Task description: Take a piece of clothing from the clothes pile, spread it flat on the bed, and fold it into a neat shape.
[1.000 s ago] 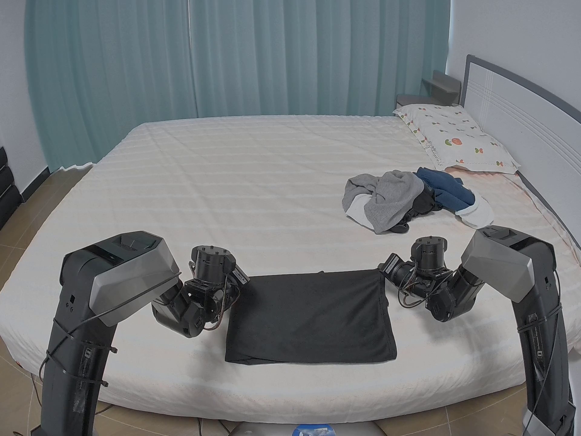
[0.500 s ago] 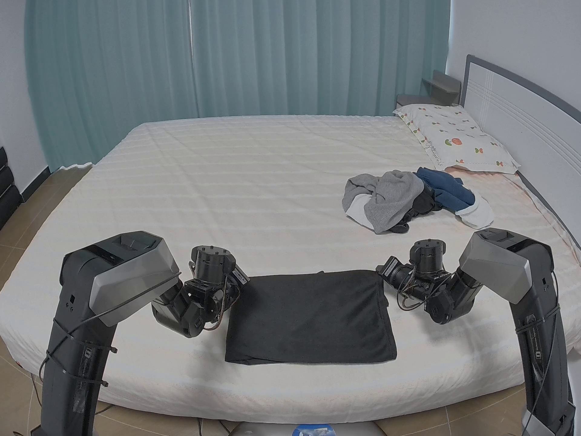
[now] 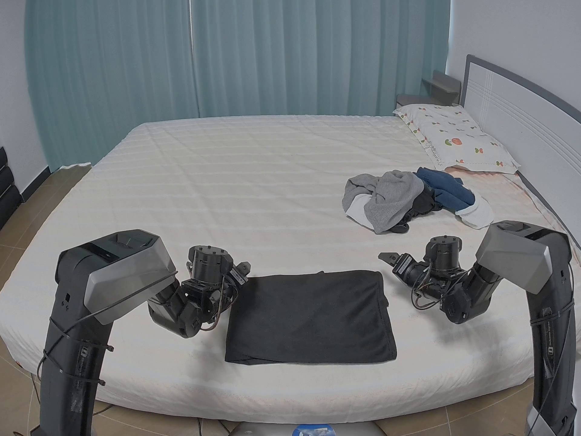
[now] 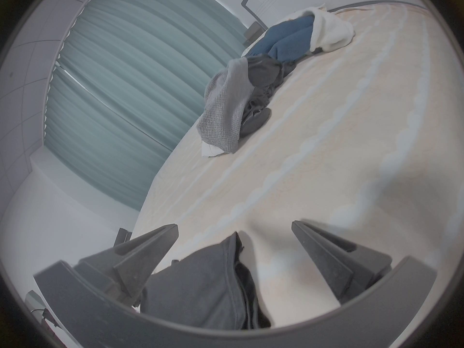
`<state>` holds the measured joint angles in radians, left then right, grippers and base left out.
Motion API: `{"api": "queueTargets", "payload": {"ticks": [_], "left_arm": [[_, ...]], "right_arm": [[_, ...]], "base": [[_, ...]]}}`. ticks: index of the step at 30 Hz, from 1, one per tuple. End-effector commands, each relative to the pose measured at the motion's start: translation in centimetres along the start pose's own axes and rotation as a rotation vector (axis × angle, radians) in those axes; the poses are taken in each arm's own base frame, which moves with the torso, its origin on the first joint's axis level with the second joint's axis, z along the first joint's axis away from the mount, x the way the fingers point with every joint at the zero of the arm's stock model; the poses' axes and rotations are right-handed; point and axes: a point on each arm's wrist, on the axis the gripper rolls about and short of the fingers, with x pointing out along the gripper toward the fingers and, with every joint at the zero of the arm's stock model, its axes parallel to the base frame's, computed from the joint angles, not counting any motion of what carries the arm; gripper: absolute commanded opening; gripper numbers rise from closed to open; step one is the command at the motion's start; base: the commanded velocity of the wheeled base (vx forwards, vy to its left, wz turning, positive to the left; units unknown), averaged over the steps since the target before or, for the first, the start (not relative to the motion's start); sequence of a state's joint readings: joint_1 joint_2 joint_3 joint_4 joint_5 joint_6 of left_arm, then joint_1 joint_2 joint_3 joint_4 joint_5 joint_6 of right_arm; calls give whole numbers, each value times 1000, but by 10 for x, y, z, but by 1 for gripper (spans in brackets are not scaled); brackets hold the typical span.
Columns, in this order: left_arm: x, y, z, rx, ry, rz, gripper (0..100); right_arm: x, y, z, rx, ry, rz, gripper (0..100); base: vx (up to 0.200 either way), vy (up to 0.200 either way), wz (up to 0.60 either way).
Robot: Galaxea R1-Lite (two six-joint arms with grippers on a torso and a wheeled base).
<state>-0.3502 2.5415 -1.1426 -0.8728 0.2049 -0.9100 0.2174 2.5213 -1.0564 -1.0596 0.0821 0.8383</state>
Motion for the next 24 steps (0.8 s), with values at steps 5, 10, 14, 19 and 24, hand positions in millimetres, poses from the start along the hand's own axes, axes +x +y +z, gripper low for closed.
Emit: {"api": "queueTargets", "payload": {"ticks": [5, 10, 14, 19, 24], "left_arm": [[-43, -7, 34, -22, -9, -29, 100], [-74, -7, 48, -29, -3, -72, 100], [-78, -1, 39, -19, 111, -113, 100], [-73, 6, 27, 99, 236, -169, 100], [-55, 21, 9, 214, 277, -142, 100]], "right_arm": [[-91, 29, 23, -2, -23, 11, 100], [-130, 31, 19, -1, -5, -10, 100], [-151, 21, 7, 10, 42, -52, 100], [-169, 4, -9, 32, 95, -59, 100], [-173, -10, -16, 117, 96, -22, 100]], "base": [[0, 0, 0], [0, 0, 0], [0, 0, 0], [0, 0, 0], [0, 0, 0]]}}
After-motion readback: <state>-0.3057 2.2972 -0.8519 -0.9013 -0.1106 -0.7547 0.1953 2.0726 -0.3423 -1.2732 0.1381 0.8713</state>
